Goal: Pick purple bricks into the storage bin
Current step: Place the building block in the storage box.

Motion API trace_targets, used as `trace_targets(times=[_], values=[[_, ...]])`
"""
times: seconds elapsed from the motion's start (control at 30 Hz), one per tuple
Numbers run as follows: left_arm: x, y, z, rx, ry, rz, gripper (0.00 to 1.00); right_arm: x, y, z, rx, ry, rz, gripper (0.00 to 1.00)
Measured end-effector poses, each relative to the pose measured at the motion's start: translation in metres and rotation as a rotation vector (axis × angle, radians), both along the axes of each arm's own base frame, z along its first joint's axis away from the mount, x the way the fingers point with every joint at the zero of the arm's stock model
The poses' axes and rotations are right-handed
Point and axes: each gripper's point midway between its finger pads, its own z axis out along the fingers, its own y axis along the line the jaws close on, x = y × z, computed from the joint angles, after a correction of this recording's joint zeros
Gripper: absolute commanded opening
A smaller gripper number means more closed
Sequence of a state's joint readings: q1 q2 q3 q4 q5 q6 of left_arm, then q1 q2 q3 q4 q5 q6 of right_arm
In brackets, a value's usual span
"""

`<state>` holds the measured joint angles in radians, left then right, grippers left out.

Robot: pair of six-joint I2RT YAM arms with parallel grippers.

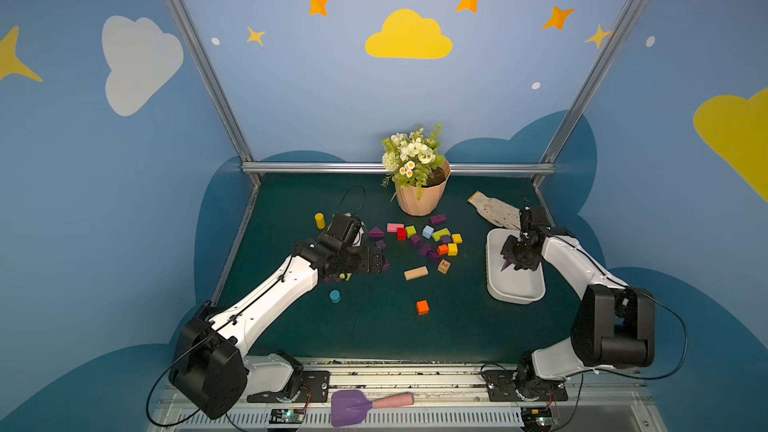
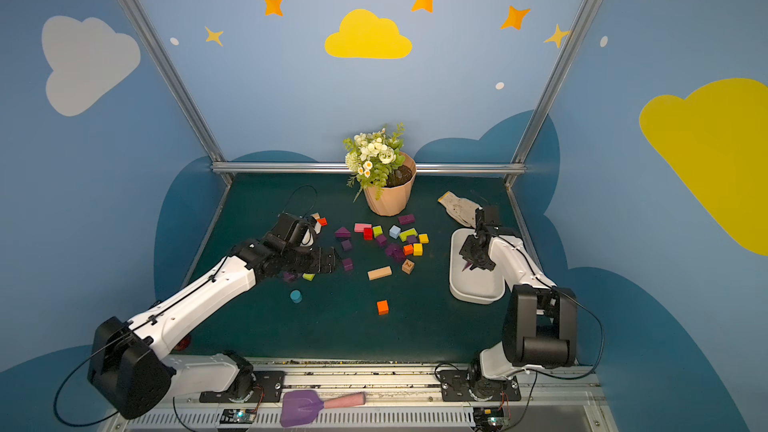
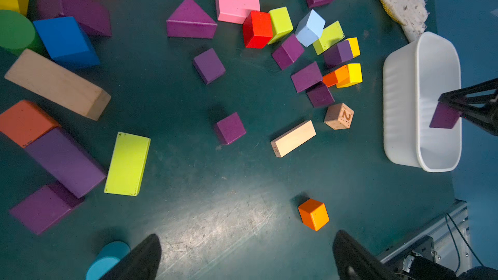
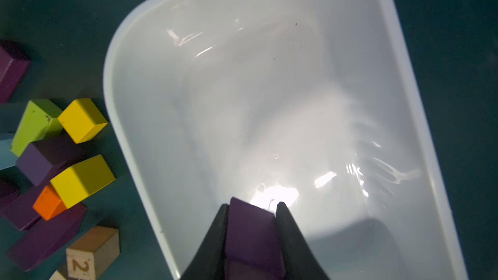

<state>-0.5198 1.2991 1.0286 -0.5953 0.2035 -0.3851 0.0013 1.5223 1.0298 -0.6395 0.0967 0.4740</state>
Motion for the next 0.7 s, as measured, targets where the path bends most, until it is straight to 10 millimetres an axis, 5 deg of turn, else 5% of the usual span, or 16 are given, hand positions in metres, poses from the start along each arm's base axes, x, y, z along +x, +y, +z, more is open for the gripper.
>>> trace_targets(times=[0.43, 0.7], values=[[0.003, 0.005, 0.002, 0.026, -0.027, 0.012, 1.0, 0.004, -0.002, -0.05, -0.014, 0.116, 0.0, 0.37], [0.007, 0.012, 0.003, 0.055, -0.048, 0.035, 1.0, 0.015, -0.002, -0.041, -0.06, 0.098, 0.022, 0.53]])
